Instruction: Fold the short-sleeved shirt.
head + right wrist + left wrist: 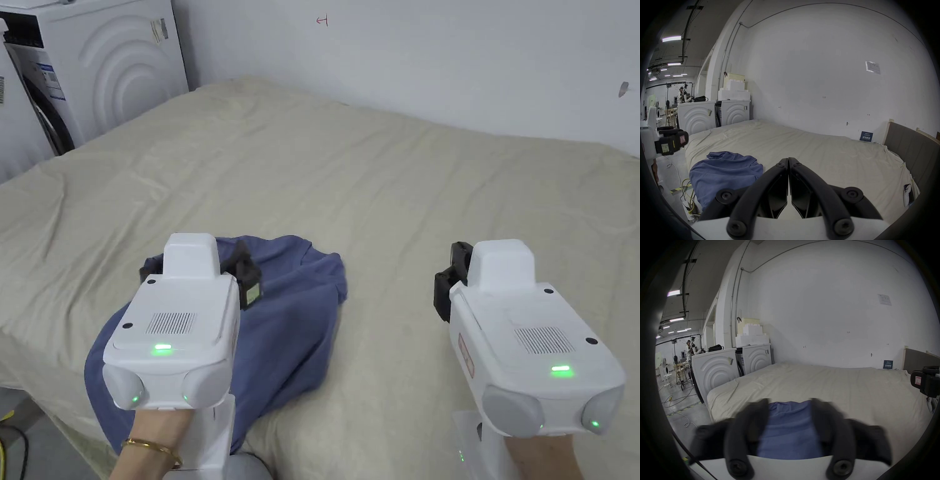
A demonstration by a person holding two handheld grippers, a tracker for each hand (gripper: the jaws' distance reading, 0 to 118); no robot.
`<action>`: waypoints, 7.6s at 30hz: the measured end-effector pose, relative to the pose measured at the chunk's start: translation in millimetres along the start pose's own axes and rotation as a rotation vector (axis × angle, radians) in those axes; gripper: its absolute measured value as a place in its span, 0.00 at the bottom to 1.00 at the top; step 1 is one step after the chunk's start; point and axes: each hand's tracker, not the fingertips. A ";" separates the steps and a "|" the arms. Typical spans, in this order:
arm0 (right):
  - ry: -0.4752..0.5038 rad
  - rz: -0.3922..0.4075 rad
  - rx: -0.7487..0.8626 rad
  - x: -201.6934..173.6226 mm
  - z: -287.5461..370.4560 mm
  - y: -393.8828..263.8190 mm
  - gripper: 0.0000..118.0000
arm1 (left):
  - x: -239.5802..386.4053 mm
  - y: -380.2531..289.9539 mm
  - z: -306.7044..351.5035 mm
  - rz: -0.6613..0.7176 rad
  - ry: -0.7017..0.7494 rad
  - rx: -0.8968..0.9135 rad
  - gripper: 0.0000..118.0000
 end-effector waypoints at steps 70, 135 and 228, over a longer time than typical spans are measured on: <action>-0.093 0.031 -0.076 30.6 34.3 -7.0 0.00 | -25.0 188.2 -131.2 0.149 -0.150 -0.225 0.00; -0.448 -0.153 -0.143 160.5 123.8 -47.9 0.00 | 275.9 53.5 -36.5 -0.090 -0.672 -0.287 0.94; -0.267 -0.504 -0.733 251.5 -116.5 -54.3 0.02 | 182.6 10.1 -239.0 -0.165 -0.341 -0.752 1.00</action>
